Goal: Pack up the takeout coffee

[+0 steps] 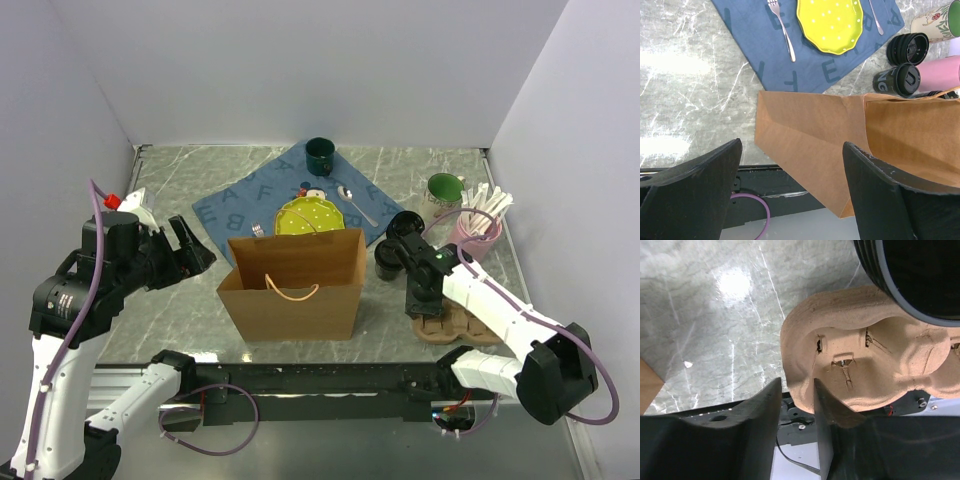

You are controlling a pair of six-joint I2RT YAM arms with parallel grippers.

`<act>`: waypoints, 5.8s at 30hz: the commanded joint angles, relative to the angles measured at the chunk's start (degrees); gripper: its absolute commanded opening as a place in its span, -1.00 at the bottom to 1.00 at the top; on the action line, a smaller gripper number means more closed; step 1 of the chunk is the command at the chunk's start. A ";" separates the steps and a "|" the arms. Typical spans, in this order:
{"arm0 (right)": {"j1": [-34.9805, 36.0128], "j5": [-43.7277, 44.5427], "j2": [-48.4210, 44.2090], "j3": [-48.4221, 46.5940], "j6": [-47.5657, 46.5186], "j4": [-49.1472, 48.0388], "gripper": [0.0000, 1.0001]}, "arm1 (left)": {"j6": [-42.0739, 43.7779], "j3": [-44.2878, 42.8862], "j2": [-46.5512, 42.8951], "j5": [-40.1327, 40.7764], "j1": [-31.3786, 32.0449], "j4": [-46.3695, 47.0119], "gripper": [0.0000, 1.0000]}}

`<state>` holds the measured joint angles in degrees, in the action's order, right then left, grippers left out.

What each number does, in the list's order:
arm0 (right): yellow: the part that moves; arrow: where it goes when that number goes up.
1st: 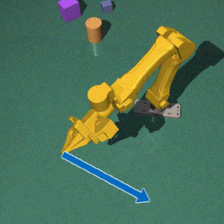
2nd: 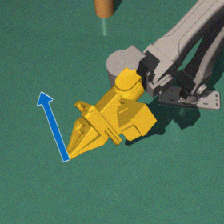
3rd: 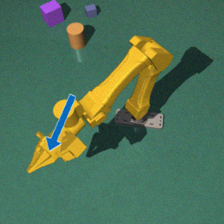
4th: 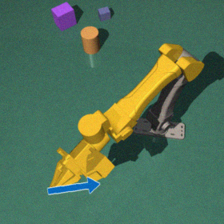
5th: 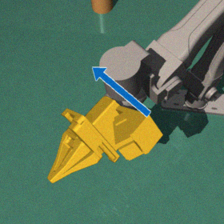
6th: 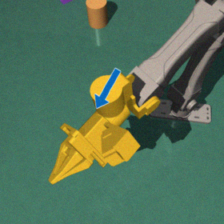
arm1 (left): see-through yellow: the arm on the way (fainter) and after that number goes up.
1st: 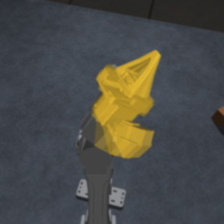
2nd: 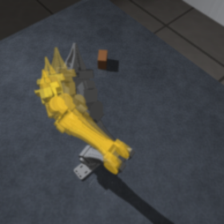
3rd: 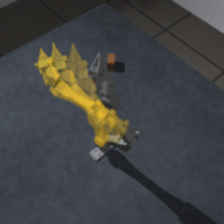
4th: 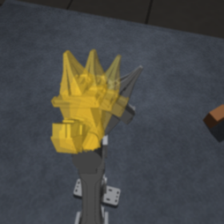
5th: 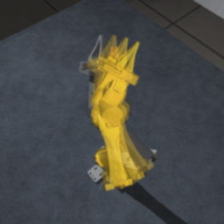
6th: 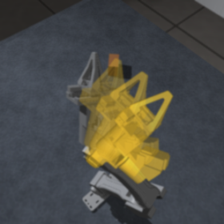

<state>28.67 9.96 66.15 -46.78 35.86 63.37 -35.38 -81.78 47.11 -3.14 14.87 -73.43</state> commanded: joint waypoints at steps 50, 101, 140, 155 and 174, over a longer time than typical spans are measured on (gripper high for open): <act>-32.52 12.28 -3.66 -11.05 38.59 22.14 0.16 | 2.32 -5.06 1.58 -1.52 0.24 -1.54 0.76; -46.33 2.17 -1.99 -3.93 36.92 15.38 0.23 | 7.51 -1.98 2.37 11.04 10.53 -1.37 0.89; -44.22 2.17 2.40 0.03 39.47 9.93 0.23 | 8.39 -3.56 4.48 16.76 13.43 -1.72 0.93; -44.31 2.00 2.84 1.34 39.20 6.59 0.13 | 8.22 -4.53 5.62 17.64 13.43 -1.98 0.92; -44.22 5.25 2.49 -7.00 36.30 11.25 -0.17 | 8.13 -6.55 6.50 17.37 13.43 -1.28 0.91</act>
<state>-15.88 12.88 68.34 -50.65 72.55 72.44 -27.86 -86.02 53.49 13.41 28.01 -75.77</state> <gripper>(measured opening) 0.447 0.958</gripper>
